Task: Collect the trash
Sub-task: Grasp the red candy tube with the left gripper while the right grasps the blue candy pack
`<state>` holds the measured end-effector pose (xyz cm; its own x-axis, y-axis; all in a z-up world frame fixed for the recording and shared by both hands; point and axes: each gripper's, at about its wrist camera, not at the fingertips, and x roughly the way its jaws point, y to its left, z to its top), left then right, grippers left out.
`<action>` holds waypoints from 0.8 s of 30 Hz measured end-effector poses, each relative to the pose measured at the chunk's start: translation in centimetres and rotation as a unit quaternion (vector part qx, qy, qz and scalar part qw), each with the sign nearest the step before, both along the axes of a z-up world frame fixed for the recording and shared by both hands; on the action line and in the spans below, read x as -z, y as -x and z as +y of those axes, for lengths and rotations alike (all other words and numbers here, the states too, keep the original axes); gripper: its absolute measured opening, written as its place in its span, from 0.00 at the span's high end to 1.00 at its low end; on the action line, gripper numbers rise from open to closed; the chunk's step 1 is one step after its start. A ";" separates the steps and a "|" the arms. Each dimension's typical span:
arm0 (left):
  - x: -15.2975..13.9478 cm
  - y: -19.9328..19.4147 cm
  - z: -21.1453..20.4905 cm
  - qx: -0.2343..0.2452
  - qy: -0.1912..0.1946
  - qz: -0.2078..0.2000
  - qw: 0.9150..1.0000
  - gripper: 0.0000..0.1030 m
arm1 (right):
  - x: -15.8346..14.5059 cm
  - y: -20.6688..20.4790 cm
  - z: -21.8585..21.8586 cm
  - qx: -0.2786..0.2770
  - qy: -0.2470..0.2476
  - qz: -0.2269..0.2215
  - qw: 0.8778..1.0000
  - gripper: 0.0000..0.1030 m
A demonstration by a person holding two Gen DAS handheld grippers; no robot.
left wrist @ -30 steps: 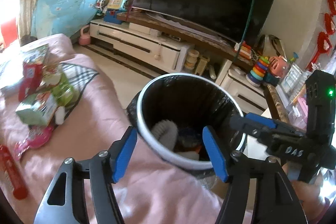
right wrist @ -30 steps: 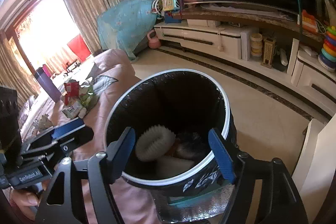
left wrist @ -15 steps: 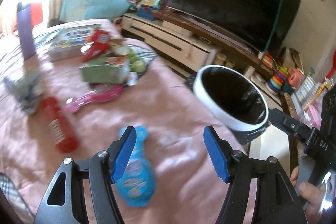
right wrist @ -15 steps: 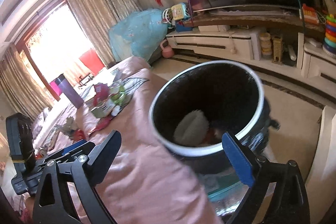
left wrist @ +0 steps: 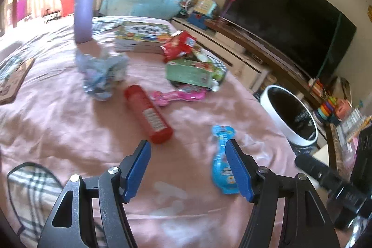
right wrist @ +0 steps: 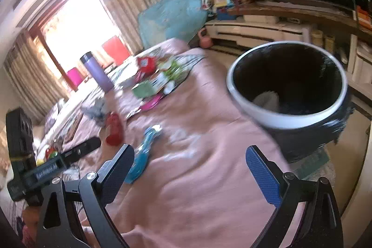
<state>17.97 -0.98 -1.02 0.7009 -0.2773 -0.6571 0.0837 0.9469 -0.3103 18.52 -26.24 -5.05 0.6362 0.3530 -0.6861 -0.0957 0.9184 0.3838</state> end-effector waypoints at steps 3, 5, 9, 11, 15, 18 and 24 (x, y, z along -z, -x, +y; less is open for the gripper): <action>-0.2 -0.1 1.2 -0.016 -0.001 0.004 1.000 0.36 | 0.4 0.3 2.1 -0.020 0.008 0.004 1.000 0.05; -0.2 -0.2 1.8 -0.024 -0.002 0.009 1.000 0.36 | 0.6 0.4 3.4 -0.030 0.013 0.006 0.999 0.05; 0.3 -1.2 2.9 -0.030 0.001 0.025 0.999 0.36 | 1.1 0.0 5.5 -0.052 0.015 0.011 0.998 0.06; 0.5 -2.0 3.0 -0.029 -0.001 0.031 0.999 0.35 | 1.3 -0.1 6.3 -0.058 0.020 0.012 0.998 0.07; 0.9 -4.2 3.1 -0.033 -0.004 0.042 0.999 0.35 | 2.2 -0.8 7.7 -0.072 0.023 0.026 0.997 0.20; 1.4 -6.1 2.8 -0.033 -0.010 0.051 0.998 0.35 | 2.8 -1.4 8.3 -0.080 0.026 0.038 0.996 0.28; 3.0 -9.5 2.3 -0.033 -0.020 0.075 0.996 0.34 | 3.6 -2.4 9.6 -0.093 0.054 0.050 0.993 0.34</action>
<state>27.50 1.34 -3.99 0.6095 -0.2055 -0.7657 -0.0235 0.9607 -0.2766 20.93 -16.62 -8.68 0.4937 0.3780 -0.7832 -0.2333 0.9252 0.2994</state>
